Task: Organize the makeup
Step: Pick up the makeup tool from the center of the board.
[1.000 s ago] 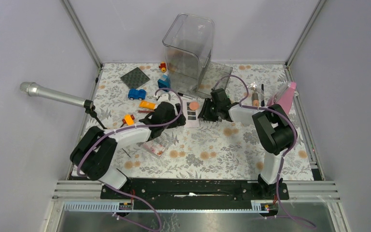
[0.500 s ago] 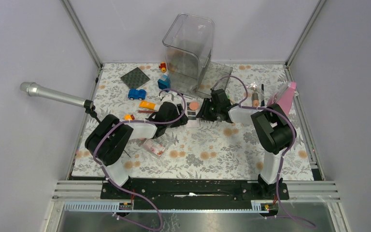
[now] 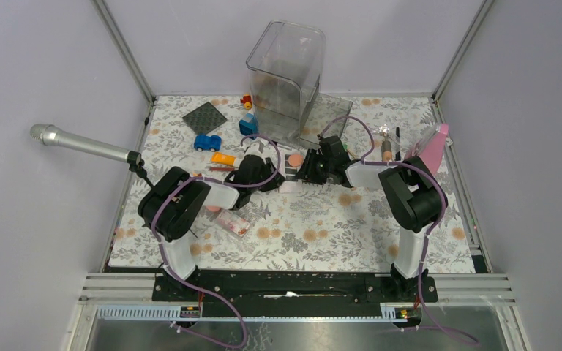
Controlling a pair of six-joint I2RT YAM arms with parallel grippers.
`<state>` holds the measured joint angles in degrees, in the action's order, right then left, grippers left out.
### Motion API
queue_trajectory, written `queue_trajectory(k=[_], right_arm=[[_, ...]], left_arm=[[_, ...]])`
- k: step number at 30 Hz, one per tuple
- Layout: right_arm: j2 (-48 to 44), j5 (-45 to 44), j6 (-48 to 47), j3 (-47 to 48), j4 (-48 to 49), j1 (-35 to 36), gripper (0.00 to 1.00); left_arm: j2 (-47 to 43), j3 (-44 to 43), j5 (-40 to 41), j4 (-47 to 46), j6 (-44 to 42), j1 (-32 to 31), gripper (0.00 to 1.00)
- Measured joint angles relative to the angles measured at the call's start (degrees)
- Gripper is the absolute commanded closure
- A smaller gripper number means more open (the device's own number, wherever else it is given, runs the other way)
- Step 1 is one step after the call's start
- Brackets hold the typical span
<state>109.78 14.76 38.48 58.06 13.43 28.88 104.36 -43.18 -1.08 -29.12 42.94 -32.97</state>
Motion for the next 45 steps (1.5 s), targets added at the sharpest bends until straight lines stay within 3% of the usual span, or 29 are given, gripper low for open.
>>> queue_trajectory(k=[6, 12, 15, 25, 26, 28, 30, 37, 45], right_arm=[[0.1, 0.4, 0.0, -0.1, 0.4, 0.0, 0.58], [0.1, 0.8, 0.2, -0.7, 1.4, 0.0, 0.57], [-0.2, 0.6, 0.1, -1.0, 1.5, 0.0, 0.52], [-11.3, -6.7, -3.4, -6.0, -8.3, 0.4, 0.39], [-12.6, -6.7, -3.6, -6.6, -8.5, 0.4, 0.36], [-15.3, -6.6, -3.9, -7.5, -8.5, 0.4, 0.2], [-17.6, -6.1, -3.8, -8.6, -8.1, 0.4, 0.15], [-22.8, -2.5, -0.9, -13.4, -4.2, 0.4, 0.13], [-23.3, 5.5, 9.9, -20.0, 9.7, 0.5, 0.12]], left_arm=[[0.2, 1.3, -0.8, -1.1, 0.5, 0.9, 1.0], [0.1, 1.4, -1.1, -1.0, 0.6, 1.0, 1.0], [-1.1, 1.3, 0.0, 1.3, 0.5, 1.0, 1.0], [-18.7, 1.6, 9.0, 22.9, -3.3, 0.7, 1.0], [-20.8, 1.5, 9.8, 25.0, -3.8, 0.5, 1.0], [-23.6, 1.0, 10.9, 28.4, -4.3, 0.0, 1.0], [-26.3, 0.3, 12.2, 32.5, -4.7, -0.8, 1.0], [-34.5, -2.1, 13.6, 41.6, -5.4, -2.5, 1.0], [-43.4, -2.6, 11.2, 41.8, -4.0, -2.5, 1.0]])
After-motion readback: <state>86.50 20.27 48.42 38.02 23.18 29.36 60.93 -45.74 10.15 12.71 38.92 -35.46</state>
